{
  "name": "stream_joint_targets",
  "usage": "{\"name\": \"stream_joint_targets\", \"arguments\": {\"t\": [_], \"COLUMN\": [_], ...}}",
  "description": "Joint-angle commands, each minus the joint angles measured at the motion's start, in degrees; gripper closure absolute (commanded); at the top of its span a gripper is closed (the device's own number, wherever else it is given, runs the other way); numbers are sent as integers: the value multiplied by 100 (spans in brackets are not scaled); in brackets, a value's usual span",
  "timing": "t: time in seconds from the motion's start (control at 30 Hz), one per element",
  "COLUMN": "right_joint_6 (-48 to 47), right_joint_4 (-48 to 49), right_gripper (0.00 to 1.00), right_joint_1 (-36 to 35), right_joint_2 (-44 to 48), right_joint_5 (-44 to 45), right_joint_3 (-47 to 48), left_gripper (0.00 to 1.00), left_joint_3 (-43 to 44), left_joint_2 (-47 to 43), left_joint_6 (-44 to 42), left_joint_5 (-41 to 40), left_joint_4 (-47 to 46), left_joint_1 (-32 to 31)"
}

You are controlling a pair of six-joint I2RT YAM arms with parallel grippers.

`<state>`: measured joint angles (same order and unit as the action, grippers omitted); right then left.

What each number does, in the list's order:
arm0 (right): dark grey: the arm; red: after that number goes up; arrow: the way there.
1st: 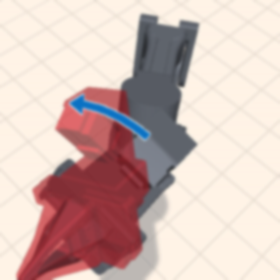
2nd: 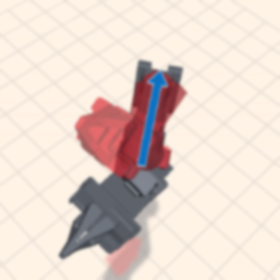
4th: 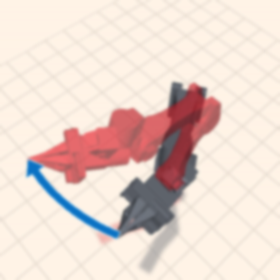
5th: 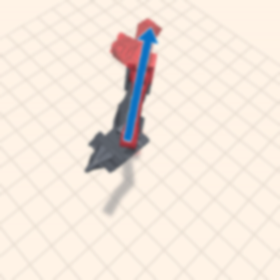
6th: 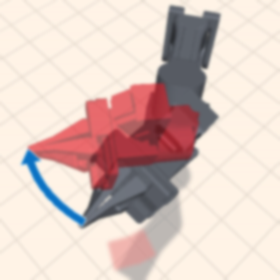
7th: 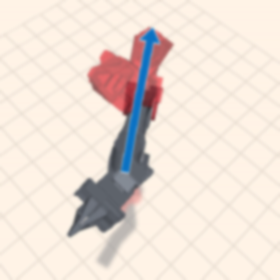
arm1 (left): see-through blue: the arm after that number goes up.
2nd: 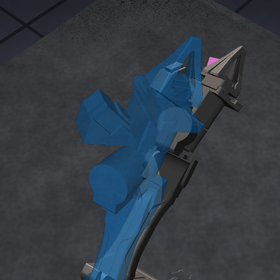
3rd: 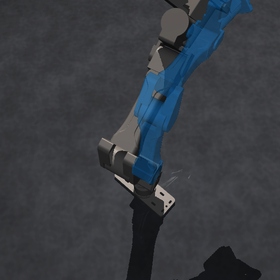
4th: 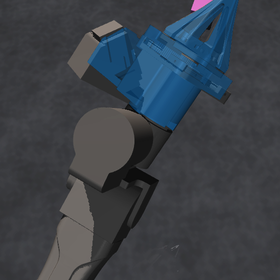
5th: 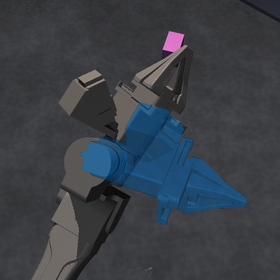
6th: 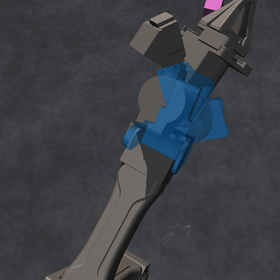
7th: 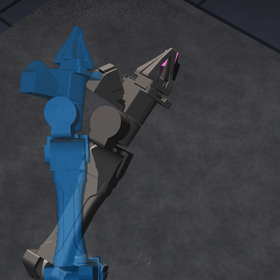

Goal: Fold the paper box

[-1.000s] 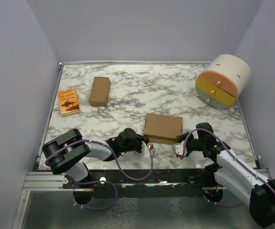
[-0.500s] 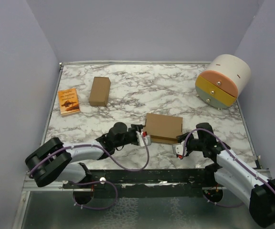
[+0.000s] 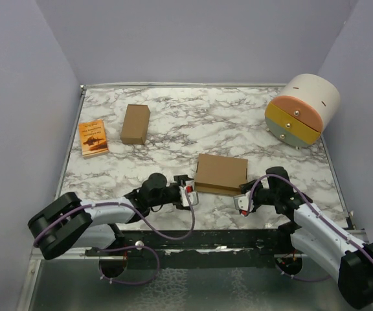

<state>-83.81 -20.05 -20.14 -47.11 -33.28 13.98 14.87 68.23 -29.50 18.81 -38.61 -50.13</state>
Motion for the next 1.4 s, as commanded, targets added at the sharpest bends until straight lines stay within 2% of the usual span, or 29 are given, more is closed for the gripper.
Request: {"name": "stream_joint_targets", "arguments": {"t": [0.0,0.13,0.5,0.73,0.8,1.13,1.37], "right_joint_6": [153,165,157,155,162,146,155], "right_joint_4": [-346,-353,-342,-360,-365,-374,-394], "right_gripper": [57,57,57,57,57,57,57], "right_joint_1": [-10,-13,-16,-16,-8,-15,-16], "right_joint_2": [-24,-24,-33,-32,-26,-24,-14], "right_joint_5": [14,13,-1,-13,-2,-5,-5], "right_joint_3": [17,18,8,0,0,-1,-7], "left_gripper": [29,28,28,31,34,62,65], "left_joint_3": [359,456,825,891,907,1213,1278], "left_joint_2": [725,1098,1838,2104,2118,2160,2160], "left_joint_6": [-1264,-1605,-2104,-2613,-2687,-2709,-2626], "left_joint_5": [28,-107,43,-622,-736,-670,-650], "left_joint_4": [144,-209,70,116,110,891,981], "left_joint_1": [-216,-243,-335,-480,-489,-489,-489]}}
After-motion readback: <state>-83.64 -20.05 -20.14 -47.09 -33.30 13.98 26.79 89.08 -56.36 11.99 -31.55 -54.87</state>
